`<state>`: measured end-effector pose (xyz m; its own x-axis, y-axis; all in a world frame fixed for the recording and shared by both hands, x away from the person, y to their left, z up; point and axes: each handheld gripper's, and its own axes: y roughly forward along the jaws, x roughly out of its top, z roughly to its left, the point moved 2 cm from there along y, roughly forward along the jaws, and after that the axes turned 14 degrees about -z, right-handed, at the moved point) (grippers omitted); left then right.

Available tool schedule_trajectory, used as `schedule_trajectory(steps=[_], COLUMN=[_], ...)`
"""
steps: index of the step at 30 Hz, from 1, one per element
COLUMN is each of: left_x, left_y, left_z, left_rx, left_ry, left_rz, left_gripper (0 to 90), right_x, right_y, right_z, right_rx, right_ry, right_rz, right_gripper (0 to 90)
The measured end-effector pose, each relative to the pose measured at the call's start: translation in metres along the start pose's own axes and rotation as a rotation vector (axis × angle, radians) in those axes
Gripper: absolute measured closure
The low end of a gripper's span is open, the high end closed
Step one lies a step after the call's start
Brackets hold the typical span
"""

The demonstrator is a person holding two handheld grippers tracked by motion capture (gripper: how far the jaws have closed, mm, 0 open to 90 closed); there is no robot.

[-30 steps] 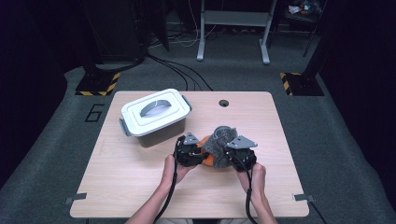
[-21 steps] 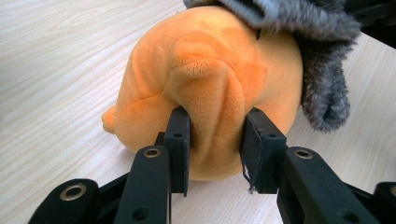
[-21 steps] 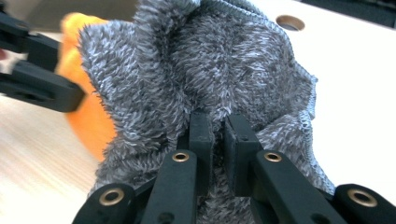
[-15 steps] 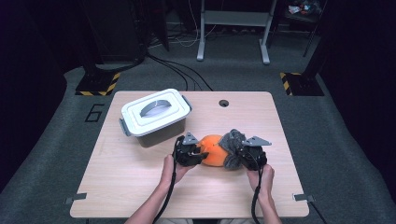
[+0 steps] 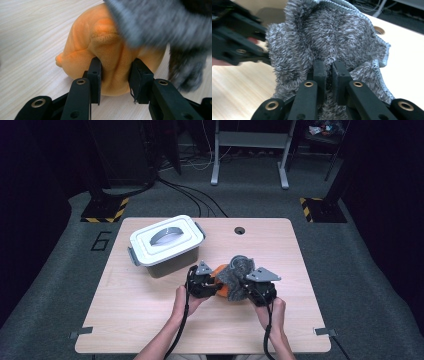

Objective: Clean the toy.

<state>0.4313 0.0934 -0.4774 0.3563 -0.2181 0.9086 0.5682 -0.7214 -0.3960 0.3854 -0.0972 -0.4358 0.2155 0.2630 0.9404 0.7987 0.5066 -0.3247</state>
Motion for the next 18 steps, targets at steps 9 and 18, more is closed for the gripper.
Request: schedule_trajectory(steps=[9, 18], left_x=[0.0, 0.0], left_y=[0.001, 0.001], left_z=[0.001, 0.004], left_rx=[-0.005, -0.012], left_ry=[-0.017, -0.015], left_rz=[0.001, 0.005], left_gripper=[64.9, 64.0], right_x=[-0.014, -0.044], right_y=[0.006, 0.012], right_z=[-0.013, -0.052], right_rx=[-0.038, -0.081], right_ry=[-0.004, 0.148], right_rz=[0.037, 0.087], right_gripper=[82.8, 82.7])
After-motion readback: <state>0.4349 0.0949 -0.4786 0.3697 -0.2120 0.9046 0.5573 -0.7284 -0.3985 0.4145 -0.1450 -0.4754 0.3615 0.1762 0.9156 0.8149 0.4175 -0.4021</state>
